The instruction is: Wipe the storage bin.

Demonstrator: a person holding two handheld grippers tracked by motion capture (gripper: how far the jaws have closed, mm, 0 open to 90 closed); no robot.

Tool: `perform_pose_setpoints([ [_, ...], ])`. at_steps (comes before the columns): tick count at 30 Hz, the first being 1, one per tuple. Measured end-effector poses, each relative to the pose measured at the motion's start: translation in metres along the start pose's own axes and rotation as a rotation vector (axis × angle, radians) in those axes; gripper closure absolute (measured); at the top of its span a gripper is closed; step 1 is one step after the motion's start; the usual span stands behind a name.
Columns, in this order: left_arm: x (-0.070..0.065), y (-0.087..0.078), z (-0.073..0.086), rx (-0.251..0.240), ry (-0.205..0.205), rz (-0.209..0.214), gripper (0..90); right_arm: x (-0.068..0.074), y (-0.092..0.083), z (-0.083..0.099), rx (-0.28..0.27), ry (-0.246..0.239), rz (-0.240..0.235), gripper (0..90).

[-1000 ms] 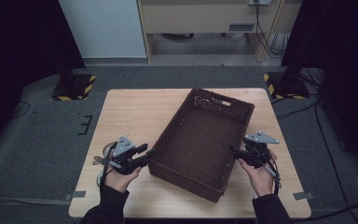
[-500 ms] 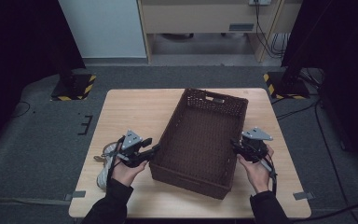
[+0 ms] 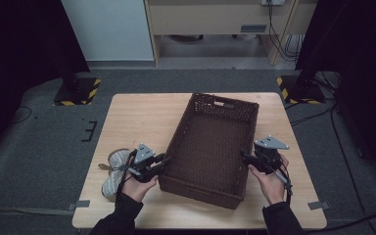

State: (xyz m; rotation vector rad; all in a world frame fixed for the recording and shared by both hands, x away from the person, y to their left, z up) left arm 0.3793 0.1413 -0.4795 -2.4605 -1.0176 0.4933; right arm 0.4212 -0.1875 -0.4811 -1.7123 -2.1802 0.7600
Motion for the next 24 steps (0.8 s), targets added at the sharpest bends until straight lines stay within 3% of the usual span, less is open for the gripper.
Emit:
perform_pose_setpoints([
  [4, -0.004, -0.002, 0.0, 0.009, 0.019, 0.0, 65.9, 0.0, 0.002, 0.005, 0.022, 0.004, -0.009, 44.9],
  [7, -0.003, -0.004, -0.005, -0.018, 0.018, -0.005, 54.9, 0.003, 0.005, 0.006, 0.028, -0.004, -0.016, 49.6],
  [9, 0.001, -0.006, -0.009, -0.036, 0.011, -0.01, 53.5, 0.004, 0.005, 0.005, 0.028, -0.012, -0.01, 51.3],
  [16, 0.009, -0.007, -0.02, -0.056, -0.003, -0.01, 51.6, 0.004, 0.009, 0.003, 0.014, -0.027, -0.029, 54.7],
  [24, 0.01, 0.008, -0.015, -0.009, -0.006, 0.001, 54.5, 0.011, 0.016, -0.001, -0.014, -0.049, -0.071, 58.1],
])
Point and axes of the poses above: each handheld gripper's, and its own axes: y roughly forward along the jaws, z roughly out of its underside, x roughly to its left, the point moved 6 cm from there along y, roughly forward along the jaws, and after that the axes turned 8 degrees about z, right-handed, at the moved point
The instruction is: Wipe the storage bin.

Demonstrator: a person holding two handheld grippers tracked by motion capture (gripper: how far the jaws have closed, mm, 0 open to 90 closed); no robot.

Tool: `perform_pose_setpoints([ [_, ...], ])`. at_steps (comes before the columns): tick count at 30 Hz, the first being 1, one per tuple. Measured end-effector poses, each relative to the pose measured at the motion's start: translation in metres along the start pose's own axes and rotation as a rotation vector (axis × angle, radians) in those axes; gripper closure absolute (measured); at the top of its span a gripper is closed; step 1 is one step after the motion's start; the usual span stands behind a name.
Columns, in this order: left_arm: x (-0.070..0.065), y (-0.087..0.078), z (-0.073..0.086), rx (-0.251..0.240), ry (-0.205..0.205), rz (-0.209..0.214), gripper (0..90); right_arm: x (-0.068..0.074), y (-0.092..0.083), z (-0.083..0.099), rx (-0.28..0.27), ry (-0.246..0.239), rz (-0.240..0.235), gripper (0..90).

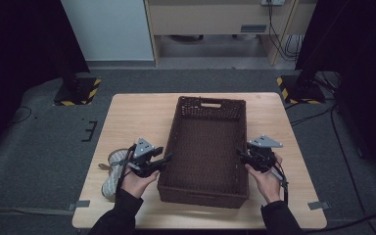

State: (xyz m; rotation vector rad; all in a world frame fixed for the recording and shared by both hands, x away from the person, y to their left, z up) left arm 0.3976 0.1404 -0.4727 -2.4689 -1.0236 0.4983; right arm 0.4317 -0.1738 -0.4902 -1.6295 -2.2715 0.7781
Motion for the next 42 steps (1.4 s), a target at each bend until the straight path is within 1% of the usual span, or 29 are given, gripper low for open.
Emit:
perform_pose_setpoints([
  [3, 0.0, 0.004, 0.006, 0.027, 0.004, -0.011, 57.9, 0.002, 0.001, 0.0, 0.0, -0.002, 0.008, 58.0],
  [4, 0.0, 0.004, 0.006, 0.026, -0.006, -0.01, 58.2, 0.002, 0.0, -0.001, 0.0, -0.002, 0.01, 57.0],
  [7, -0.001, 0.003, 0.007, 0.02, -0.015, -0.014, 59.2, 0.002, -0.001, -0.001, 0.002, 0.012, 0.014, 52.9],
  [9, -0.003, 0.003, 0.009, 0.027, -0.018, -0.02, 59.6, 0.0, -0.002, -0.002, -0.005, 0.017, 0.012, 49.7],
  [11, -0.005, 0.003, 0.011, 0.026, -0.02, -0.025, 59.6, 0.0, -0.004, -0.004, -0.015, 0.026, 0.011, 48.7],
  [12, -0.007, 0.004, 0.012, 0.03, -0.032, -0.013, 59.6, 0.0, -0.005, -0.005, -0.016, 0.028, 0.008, 48.1],
  [14, -0.01, 0.003, 0.013, 0.035, -0.014, -0.022, 61.1, 0.0, -0.007, -0.007, -0.025, 0.036, 0.005, 46.8],
  [16, -0.013, 0.004, 0.013, 0.036, -0.009, -0.029, 60.8, -0.001, -0.01, -0.009, -0.027, 0.037, 0.008, 45.9],
  [19, -0.016, 0.004, 0.013, 0.035, -0.013, -0.03, 60.4, -0.004, -0.01, -0.009, -0.029, 0.052, 0.016, 42.6],
  [23, -0.022, 0.004, 0.014, 0.041, -0.007, -0.029, 59.6, -0.009, -0.011, -0.01, -0.031, 0.068, 0.02, 41.1],
  [27, -0.026, 0.005, 0.014, 0.036, -0.006, -0.023, 58.7, -0.009, -0.016, -0.015, -0.059, 0.1, 0.007, 39.0],
  [29, -0.027, 0.006, 0.014, 0.036, -0.004, -0.021, 58.4, -0.008, -0.017, -0.016, -0.062, 0.091, 0.001, 38.2],
  [31, -0.028, 0.006, 0.014, 0.031, -0.007, -0.017, 58.0, -0.006, -0.014, -0.014, -0.044, 0.087, 0.002, 36.8],
  [33, -0.029, 0.006, 0.015, 0.034, 0.003, -0.01, 57.7, -0.004, -0.011, -0.012, -0.023, 0.08, -0.003, 35.8],
  [35, -0.029, 0.006, 0.015, 0.035, 0.013, 0.003, 55.9, -0.004, -0.009, -0.009, -0.027, 0.088, -0.002, 35.8],
  [37, -0.028, 0.006, 0.014, 0.038, 0.013, 0.016, 54.5, -0.003, -0.005, -0.006, -0.009, 0.087, 0.0, 34.7],
  [39, -0.027, 0.005, 0.013, 0.043, 0.014, 0.025, 53.1, -0.002, -0.003, -0.004, -0.002, 0.09, -0.001, 33.7],
  [42, -0.026, 0.005, 0.013, 0.048, 0.026, 0.024, 51.7, 0.0, -0.001, -0.002, 0.011, 0.079, 0.009, 34.4],
])
Point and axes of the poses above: each handheld gripper's, and its own axes: y roughly forward along the jaws, z roughly out of its underside, x roughly to its left, the point moved 6 cm from there along y, roughly forward along the jaws, and after that the axes turned 8 degrees about z, right-handed, at the moved point
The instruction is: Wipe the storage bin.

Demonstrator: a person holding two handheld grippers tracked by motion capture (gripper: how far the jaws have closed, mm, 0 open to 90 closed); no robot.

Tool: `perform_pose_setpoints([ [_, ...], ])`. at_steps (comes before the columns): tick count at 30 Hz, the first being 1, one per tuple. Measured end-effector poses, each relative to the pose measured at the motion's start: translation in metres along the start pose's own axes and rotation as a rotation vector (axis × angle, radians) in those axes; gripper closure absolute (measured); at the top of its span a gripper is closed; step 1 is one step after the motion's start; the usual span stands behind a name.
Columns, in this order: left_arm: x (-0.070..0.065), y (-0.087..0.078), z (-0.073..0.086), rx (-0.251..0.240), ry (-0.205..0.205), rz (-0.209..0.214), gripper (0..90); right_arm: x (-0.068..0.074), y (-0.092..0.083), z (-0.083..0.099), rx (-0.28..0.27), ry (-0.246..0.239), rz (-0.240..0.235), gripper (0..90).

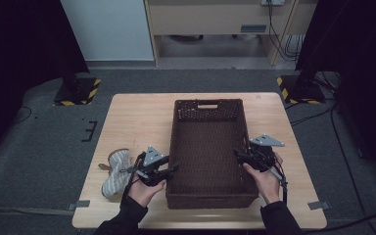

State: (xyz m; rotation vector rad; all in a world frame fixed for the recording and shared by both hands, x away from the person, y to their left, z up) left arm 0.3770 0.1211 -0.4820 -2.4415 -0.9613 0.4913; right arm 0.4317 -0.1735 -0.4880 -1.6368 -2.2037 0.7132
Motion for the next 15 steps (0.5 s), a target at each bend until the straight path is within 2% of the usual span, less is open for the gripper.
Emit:
perform_pose_setpoints([
  [4, 0.0, 0.0, -0.001, -0.003, 0.016, -0.018, 49.8, 0.001, 0.003, 0.004, 0.028, -0.017, 0.011, 36.0],
  [5, 0.001, -0.001, -0.003, -0.031, 0.021, -0.023, 44.3, 0.001, 0.003, 0.005, 0.037, -0.019, 0.013, 36.2],
  [6, 0.001, -0.004, -0.006, -0.054, 0.019, -0.023, 41.1, 0.002, 0.003, 0.006, 0.038, -0.021, 0.013, 36.4],
  [10, 0.005, -0.02, -0.019, -0.108, 0.009, -0.027, 39.9, 0.001, 0.003, 0.006, 0.038, -0.024, 0.018, 37.2],
  [15, 0.02, -0.036, -0.022, -0.12, -0.019, -0.05, 38.6, 0.001, 0.003, 0.007, 0.052, -0.022, 0.027, 40.5],
])
Point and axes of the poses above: each handheld gripper's, and its own axes: y roughly forward along the jaws, z roughly out of its underside, x roughly to its left, the point moved 6 cm from there along y, roughly forward along the jaws, and after that the axes turned 8 degrees about z, right-handed, at the moved point
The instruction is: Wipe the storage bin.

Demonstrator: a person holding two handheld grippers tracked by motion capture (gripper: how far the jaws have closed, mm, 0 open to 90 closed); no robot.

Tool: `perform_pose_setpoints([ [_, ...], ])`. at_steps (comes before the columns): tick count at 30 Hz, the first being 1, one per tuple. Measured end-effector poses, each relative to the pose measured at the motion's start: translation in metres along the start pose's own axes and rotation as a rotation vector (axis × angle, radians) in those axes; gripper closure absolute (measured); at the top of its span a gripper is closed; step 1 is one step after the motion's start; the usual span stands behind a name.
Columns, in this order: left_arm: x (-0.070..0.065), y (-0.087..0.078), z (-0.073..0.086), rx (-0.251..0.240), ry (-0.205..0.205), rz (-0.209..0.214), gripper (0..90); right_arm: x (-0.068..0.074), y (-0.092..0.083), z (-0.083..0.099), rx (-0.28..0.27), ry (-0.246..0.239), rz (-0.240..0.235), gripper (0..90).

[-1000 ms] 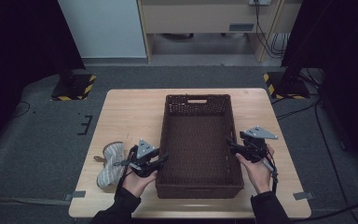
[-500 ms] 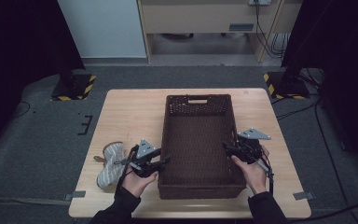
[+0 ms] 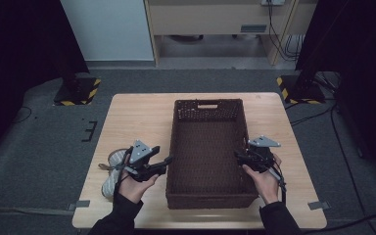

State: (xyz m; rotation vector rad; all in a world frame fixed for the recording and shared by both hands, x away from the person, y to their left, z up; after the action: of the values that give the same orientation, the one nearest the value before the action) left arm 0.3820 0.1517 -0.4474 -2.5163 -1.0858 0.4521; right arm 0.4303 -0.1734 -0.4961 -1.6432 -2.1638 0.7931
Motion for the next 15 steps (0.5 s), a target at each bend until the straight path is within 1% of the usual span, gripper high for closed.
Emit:
perform_pose_setpoints([
  [1, 0.0, 0.0, 0.0, 0.0, 0.0, 0.0, 38.3, 0.0, 0.0, 0.0, 0.0, 0.0, 0.0, 40.5],
  [2, 0.006, -0.004, 0.001, 0.001, -0.007, -0.017, 38.3, 0.0, 0.0, 0.001, 0.013, -0.002, 0.009, 42.6],
  [3, 0.015, -0.01, 0.004, 0.005, -0.016, -0.044, 38.2, 0.0, 0.0, 0.001, 0.012, -0.004, 0.011, 43.3],
  [5, 0.027, -0.019, 0.008, 0.013, -0.02, -0.084, 37.8, -0.001, 0.0, 0.001, 0.013, -0.01, 0.018, 44.6],
  [9, 0.052, -0.037, 0.02, 0.024, -0.058, -0.148, 37.7, -0.001, -0.001, 0.002, 0.017, -0.01, 0.022, 44.5],
  [10, 0.057, -0.041, 0.025, 0.033, -0.056, -0.161, 37.7, 0.0, -0.001, 0.002, 0.018, -0.011, 0.021, 44.0],
  [15, 0.074, -0.054, 0.044, 0.059, -0.087, -0.218, 36.6, 0.0, -0.002, 0.003, 0.018, -0.021, 0.015, 42.3],
])
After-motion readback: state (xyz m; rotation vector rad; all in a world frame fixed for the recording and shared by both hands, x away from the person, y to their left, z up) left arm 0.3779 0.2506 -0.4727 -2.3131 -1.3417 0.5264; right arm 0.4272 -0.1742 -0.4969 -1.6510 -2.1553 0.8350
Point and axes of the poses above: each handheld gripper's, and its own axes: y roughly forward along the jaws, z roughly out of its underside, x roughly to its left, the point moved 6 cm from there along y, roughly forward along the jaws, and after that the axes turned 8 degrees about z, right-handed, at the moved point
